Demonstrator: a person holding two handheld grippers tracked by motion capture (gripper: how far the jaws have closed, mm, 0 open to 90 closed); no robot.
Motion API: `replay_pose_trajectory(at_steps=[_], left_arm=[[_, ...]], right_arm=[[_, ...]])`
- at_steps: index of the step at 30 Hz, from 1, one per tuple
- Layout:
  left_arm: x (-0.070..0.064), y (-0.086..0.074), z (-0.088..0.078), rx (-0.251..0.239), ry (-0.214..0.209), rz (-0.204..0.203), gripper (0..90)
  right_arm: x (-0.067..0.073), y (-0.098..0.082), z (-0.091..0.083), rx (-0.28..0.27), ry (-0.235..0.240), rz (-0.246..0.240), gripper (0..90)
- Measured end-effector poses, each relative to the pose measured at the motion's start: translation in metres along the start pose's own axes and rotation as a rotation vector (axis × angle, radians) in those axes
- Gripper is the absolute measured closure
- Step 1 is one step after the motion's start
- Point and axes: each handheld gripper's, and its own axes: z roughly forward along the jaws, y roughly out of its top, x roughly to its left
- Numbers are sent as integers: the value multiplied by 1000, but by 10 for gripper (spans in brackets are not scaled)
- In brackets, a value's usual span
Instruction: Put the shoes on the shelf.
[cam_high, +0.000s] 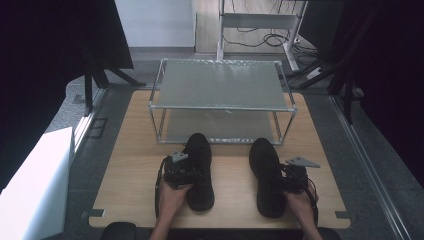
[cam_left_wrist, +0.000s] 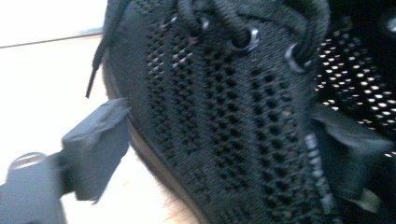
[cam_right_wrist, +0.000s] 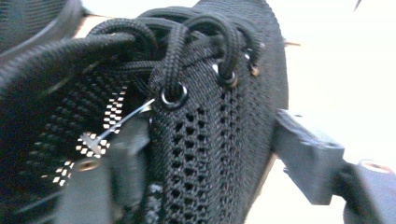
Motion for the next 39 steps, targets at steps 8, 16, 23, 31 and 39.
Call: replay_pose_trajectory(at_steps=[8,16,23,31,39], left_arm=[[6,2,-7,-4,53,29,497],[21,-1,-17,-26,71,6,720],[48,-9,-21,-84,-46,-137,782],[58,-9,-20,-96,-149,-229,794],[55,-6,-30,-115,-164,-225,794]], right_arm=[[0,0,-5,-3,-74,-4,633],[-11,-1,-10,-38,-33,90,733],[-22,-1,-12,-49,30,194,744],[-40,-5,-14,-67,146,367,750],[-39,0,-15,-94,255,451,749]])
